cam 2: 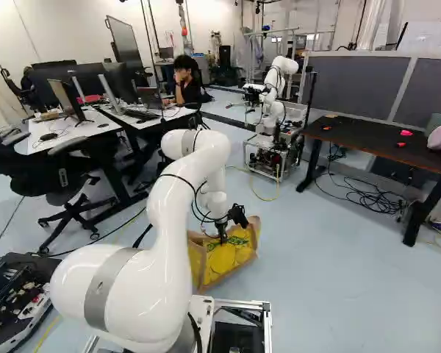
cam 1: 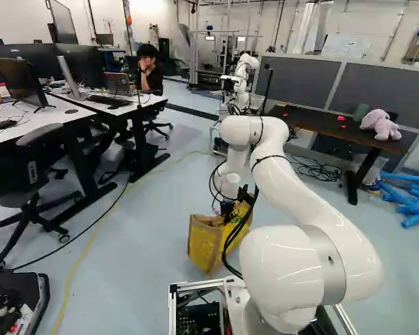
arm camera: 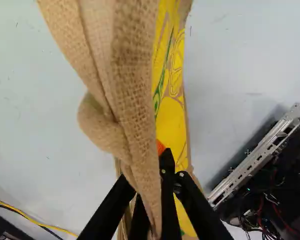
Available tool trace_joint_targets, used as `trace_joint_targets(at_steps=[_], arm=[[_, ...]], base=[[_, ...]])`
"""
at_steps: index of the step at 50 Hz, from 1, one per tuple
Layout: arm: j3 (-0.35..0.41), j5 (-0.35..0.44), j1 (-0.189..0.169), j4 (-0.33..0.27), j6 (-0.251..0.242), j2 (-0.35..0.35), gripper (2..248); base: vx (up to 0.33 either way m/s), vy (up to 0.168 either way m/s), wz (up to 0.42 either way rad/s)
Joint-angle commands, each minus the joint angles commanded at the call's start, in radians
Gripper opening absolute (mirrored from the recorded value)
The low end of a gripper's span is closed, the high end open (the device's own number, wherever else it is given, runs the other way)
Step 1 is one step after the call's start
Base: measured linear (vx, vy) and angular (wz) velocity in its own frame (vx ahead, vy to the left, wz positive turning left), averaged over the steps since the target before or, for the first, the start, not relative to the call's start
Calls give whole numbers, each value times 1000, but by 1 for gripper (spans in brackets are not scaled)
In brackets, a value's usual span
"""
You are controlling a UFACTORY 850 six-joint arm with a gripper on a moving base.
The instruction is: Pick up the bag on the ground and place it on the table
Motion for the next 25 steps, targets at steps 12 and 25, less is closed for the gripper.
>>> trace_joint_targets(at_steps=[12,25], arm=[[82,0,-4,-30,0,56,21],[166,0,-9,-65,0,115,21]], base=[[0,0,0],[0,0,0]])
